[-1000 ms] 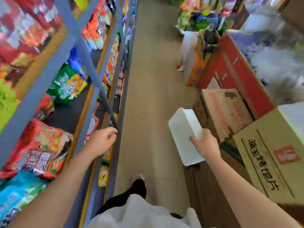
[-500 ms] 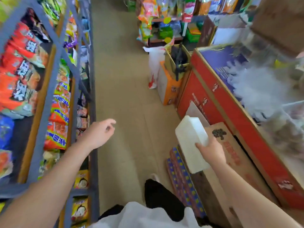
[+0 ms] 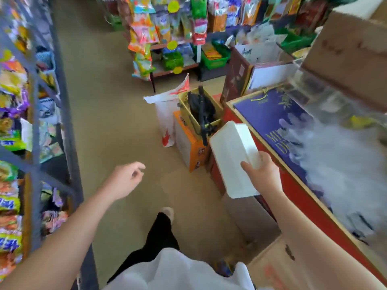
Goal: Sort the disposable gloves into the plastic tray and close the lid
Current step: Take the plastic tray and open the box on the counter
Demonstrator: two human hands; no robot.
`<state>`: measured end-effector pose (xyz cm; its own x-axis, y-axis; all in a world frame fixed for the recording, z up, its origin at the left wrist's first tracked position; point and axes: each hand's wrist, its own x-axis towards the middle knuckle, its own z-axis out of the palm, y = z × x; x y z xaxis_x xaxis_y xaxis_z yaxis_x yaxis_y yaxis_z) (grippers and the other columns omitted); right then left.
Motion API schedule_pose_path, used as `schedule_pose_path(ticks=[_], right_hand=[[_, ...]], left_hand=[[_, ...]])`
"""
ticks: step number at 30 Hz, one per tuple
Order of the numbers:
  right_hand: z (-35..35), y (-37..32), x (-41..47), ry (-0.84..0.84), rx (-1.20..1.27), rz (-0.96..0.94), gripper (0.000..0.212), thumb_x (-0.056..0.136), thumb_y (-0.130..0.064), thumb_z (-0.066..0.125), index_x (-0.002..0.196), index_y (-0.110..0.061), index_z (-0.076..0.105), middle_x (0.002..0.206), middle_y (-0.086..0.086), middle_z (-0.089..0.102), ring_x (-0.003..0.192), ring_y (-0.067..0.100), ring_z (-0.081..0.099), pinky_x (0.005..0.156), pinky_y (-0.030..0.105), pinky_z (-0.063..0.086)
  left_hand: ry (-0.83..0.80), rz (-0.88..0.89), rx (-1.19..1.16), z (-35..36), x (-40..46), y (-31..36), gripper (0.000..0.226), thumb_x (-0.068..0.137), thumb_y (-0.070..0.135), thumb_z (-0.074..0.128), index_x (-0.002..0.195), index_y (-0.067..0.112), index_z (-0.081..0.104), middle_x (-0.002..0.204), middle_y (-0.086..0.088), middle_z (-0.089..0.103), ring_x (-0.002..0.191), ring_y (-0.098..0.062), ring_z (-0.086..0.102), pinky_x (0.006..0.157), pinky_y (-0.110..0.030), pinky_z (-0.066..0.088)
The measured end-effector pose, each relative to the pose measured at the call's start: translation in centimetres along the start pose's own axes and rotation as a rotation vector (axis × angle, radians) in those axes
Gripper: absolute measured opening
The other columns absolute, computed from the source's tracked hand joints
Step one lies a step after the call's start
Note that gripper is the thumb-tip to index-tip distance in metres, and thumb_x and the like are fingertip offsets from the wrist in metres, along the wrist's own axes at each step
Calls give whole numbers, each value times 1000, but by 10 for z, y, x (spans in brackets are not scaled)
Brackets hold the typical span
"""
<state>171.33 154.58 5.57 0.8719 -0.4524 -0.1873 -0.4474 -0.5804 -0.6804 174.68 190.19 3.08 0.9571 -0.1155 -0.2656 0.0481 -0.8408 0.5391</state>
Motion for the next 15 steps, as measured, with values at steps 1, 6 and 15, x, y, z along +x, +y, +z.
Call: schedule_pose_path(ticks=[1, 6, 15], right_hand=[[6, -6, 17, 13, 3, 35, 59, 81, -38, 65, 131, -14, 43, 116, 6, 58, 104, 28, 56, 85, 39, 47], [12, -30, 82, 112, -1, 204, 53, 80, -36, 66, 124, -12, 47, 113, 9, 61, 107, 31, 57, 81, 39, 44], [-31, -21, 167, 327, -45, 466, 50, 84, -33, 65, 122, -8, 45, 114, 14, 59, 102, 34, 55, 77, 37, 43]], left_hand=[[-4, 33, -9, -9, 31, 5, 21, 90, 10, 54, 110, 13, 63, 91, -5, 67, 84, -25, 61, 71, -26, 42], [-80, 237, 81, -58, 179, 60, 23, 93, 14, 49, 111, 17, 62, 98, -6, 66, 81, -20, 57, 72, -25, 41], [-246, 593, 224, -66, 347, 220, 32, 97, 25, 43, 127, 24, 52, 105, 0, 66, 91, -17, 61, 80, -35, 51]])
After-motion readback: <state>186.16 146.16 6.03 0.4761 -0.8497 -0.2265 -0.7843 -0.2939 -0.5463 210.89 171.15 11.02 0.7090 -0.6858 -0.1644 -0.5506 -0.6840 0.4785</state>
